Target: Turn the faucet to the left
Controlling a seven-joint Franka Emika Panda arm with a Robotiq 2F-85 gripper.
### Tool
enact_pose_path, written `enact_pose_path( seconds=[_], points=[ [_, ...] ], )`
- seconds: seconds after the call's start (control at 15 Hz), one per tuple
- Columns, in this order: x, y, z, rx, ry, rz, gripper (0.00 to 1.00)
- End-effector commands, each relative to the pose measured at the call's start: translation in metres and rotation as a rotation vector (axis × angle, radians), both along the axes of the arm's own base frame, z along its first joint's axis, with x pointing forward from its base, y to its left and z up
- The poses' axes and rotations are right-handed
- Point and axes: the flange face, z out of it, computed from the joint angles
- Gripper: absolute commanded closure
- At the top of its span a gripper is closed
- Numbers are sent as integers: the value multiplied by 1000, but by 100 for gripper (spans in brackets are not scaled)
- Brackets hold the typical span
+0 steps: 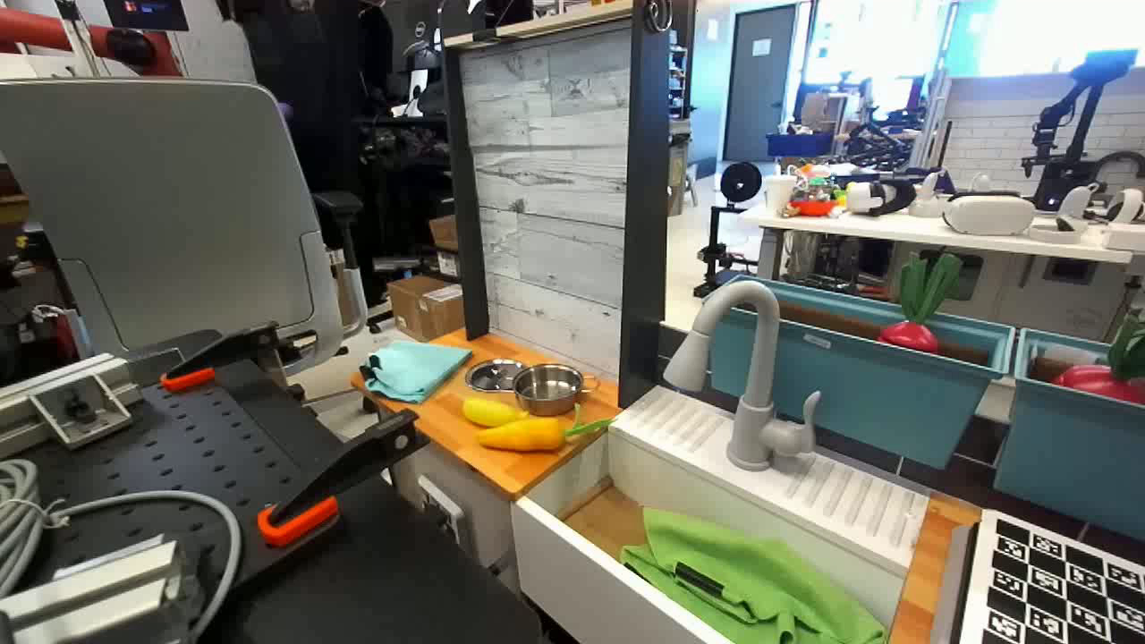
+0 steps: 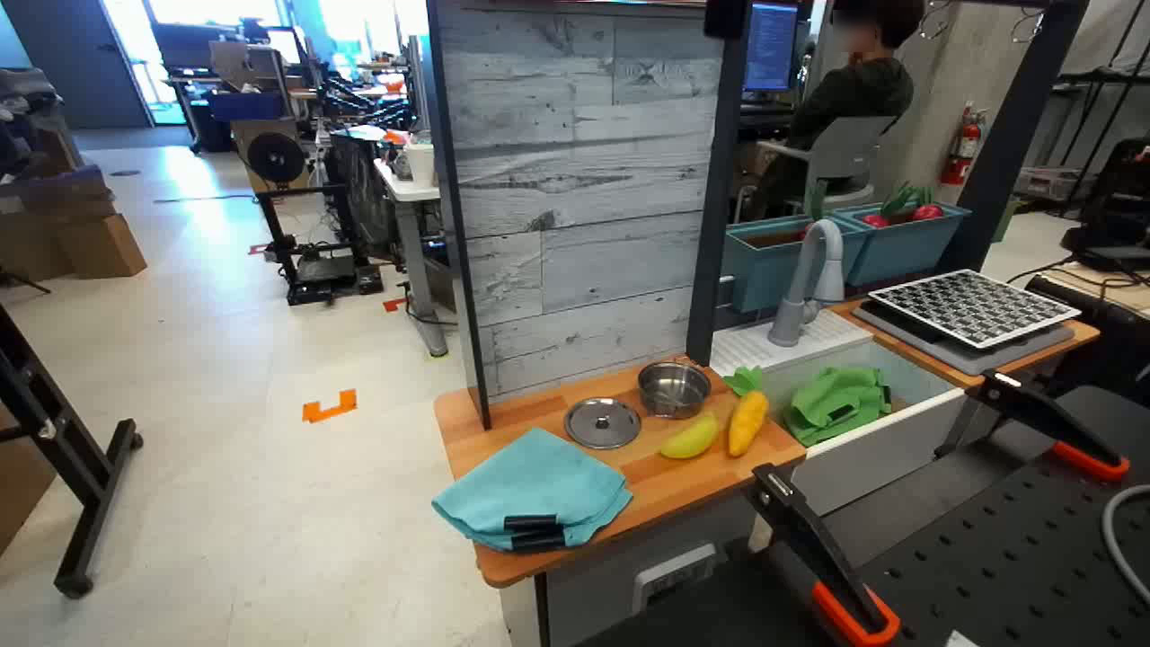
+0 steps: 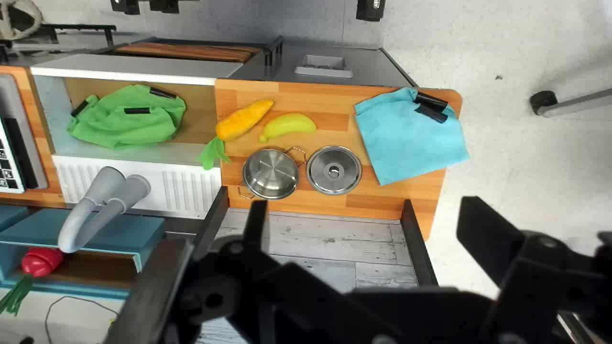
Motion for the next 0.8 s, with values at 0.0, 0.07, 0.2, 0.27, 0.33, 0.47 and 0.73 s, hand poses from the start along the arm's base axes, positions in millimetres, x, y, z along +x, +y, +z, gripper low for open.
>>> enact_pose_path(
  seconds=[0.0,0.07,0.2,0.27,0.33,0.47,0.73],
  points=[
    [0,0,0,0,1,0,0],
    [0,0,0,0,1,0,0],
    [0,0,0,0,1,0,0],
    [0,0,0,0,1,0,0],
    [0,0,0,0,1,0,0],
    [0,0,0,0,1,0,0],
    [11,-17,-10,8,-13,-33,0]
  ],
)
